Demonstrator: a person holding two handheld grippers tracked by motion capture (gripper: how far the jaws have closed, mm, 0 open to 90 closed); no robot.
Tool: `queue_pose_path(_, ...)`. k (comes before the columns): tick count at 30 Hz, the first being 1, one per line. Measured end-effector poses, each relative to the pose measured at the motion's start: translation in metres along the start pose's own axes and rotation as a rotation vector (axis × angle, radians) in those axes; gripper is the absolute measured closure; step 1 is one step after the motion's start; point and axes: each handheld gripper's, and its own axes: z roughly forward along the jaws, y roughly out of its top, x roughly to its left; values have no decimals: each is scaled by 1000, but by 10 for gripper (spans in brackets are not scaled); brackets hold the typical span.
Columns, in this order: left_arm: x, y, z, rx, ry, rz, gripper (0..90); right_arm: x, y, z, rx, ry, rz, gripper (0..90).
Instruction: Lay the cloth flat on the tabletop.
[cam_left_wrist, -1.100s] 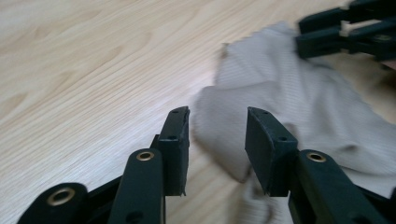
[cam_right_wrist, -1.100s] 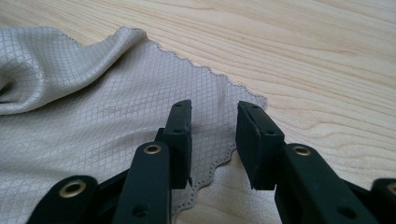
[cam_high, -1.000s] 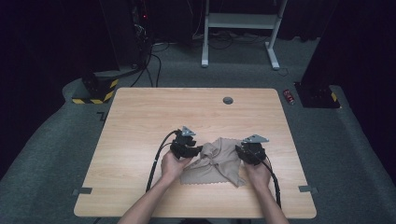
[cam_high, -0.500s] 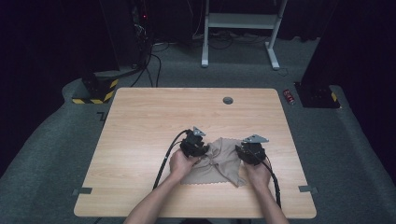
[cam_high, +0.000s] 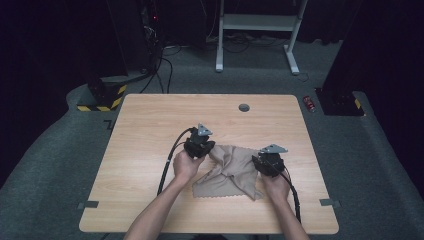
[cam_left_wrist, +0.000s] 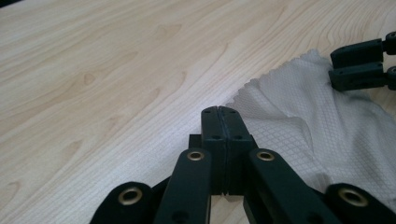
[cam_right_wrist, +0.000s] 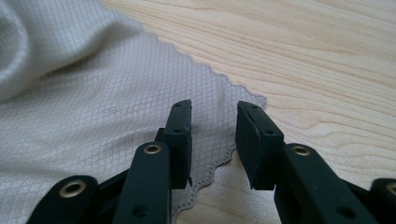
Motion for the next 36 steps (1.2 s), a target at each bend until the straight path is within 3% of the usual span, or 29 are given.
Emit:
queue_pose_path(2, -4, -3, 7, 25, 2, 15, 853, 0, 0, 0, 0, -2, 2, 663)
queue_pose_path(5, -5, -12, 19, 64, 21, 5, 708, 0, 0, 0, 0, -3, 4, 663)
queue_pose_path(8, 0, -20, 21, 66, 30, -34, 630, 0, 0, 0, 0, -3, 4, 663)
queue_pose_path(11, 5, -29, 11, 42, 46, -55, 605, 0, 0, 0, 0, -3, 4, 663)
queue_pose_path(16, 13, -44, 2, 35, 66, -97, 597, 1, 0, 0, -1, -4, 4, 663)
queue_pose_path(20, 14, -49, 8, 52, 58, -109, 598, 1, 0, 0, 0, -6, 5, 664)
queue_pose_path(26, 10, -46, 20, 32, 47, -141, 592, 2, 0, 0, 0, -10, 8, 665)
queue_pose_path(29, 9, -47, 27, 45, 60, -141, 596, 1, 0, 0, 0, -9, 6, 665)
queue_pose_path(34, 6, -46, 29, 51, 99, -100, 640, 1, 0, 0, 0, -5, 7, 665)
queue_pose_path(36, 5, -46, 29, 50, 94, -93, 665, 0, 0, 0, 2, -1, 9, 664)
